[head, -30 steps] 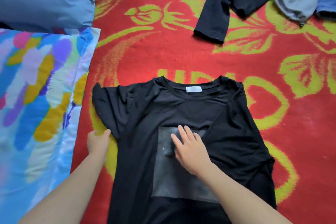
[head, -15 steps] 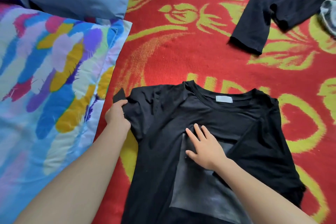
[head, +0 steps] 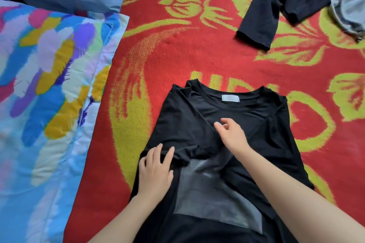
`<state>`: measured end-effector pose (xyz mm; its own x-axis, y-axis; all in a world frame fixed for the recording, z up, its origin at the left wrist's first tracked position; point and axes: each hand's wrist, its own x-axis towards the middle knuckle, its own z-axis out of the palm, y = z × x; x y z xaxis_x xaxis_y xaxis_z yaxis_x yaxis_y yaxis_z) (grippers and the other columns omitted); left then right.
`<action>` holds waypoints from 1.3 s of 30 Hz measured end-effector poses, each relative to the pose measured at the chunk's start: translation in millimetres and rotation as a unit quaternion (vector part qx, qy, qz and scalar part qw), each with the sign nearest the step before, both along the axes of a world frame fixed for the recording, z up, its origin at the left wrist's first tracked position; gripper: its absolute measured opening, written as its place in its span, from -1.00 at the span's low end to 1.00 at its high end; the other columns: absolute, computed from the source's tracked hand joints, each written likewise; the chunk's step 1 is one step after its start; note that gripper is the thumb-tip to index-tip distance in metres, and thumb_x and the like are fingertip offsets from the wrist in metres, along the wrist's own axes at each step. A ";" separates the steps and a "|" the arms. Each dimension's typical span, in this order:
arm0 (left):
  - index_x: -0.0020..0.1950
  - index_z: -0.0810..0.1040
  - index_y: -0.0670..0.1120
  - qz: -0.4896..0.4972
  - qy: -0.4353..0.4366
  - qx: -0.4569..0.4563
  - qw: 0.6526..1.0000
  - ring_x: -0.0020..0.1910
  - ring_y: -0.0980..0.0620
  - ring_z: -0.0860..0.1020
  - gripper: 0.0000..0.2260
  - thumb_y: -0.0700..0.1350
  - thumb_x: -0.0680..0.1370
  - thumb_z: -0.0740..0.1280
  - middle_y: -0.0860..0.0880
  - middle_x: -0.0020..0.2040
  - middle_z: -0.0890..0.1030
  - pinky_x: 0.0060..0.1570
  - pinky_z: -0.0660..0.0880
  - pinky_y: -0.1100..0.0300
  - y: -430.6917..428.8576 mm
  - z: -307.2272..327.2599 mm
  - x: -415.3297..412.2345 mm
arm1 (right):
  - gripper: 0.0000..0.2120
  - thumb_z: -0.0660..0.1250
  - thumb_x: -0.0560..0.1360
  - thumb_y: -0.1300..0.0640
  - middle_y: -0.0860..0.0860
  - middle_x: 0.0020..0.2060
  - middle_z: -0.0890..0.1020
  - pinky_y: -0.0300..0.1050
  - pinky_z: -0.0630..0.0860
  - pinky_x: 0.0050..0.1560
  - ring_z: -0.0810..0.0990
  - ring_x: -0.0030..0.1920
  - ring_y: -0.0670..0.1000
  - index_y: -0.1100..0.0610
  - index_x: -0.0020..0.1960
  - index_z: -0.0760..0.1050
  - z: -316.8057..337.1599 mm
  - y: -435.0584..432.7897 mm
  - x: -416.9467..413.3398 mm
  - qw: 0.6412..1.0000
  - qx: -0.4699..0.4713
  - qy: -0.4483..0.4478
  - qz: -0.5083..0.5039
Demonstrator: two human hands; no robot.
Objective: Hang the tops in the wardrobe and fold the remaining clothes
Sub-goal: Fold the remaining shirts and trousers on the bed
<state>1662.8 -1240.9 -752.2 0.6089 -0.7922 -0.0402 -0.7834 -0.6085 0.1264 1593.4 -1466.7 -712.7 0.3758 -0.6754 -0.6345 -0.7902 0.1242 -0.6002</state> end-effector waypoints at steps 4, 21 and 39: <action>0.04 0.52 -0.02 -0.037 -0.053 -0.081 0.995 -0.09 -0.05 0.39 -0.54 -0.18 0.19 0.54 -0.09 -0.15 0.58 -0.15 0.36 0.04 5.6 -9.2 15.3 | -0.43 0.31 0.51 0.03 0.13 0.22 0.46 -0.05 0.38 0.13 0.44 0.23 0.12 0.16 0.44 0.22 -7.4 19.2 -0.8 0.984 -0.057 0.104 0.133; -0.16 0.65 -0.09 -0.125 0.080 -0.147 0.978 -0.06 0.02 0.43 -0.79 -0.13 0.43 0.22 -0.03 -0.13 0.63 -0.14 0.29 0.20 0.9 6.7 20.5 | -0.70 0.38 0.02 0.28 0.01 -0.36 0.46 -0.17 0.27 -0.40 0.43 -0.37 0.05 0.08 -0.29 0.43 -17.4 33.6 -34.5 0.671 -0.425 -0.063 0.604; 0.36 0.34 -0.02 -0.066 0.083 0.101 0.989 0.28 -0.22 0.39 -0.46 0.18 0.43 0.10 -0.23 0.29 0.50 0.05 0.49 -0.17 -35.2 27.6 54.1 | -0.63 0.23 0.35 0.06 0.25 0.14 0.57 0.08 0.57 -0.08 0.57 0.12 0.27 0.11 0.11 0.57 -0.1 -49.1 -47.2 0.769 -0.466 0.016 0.438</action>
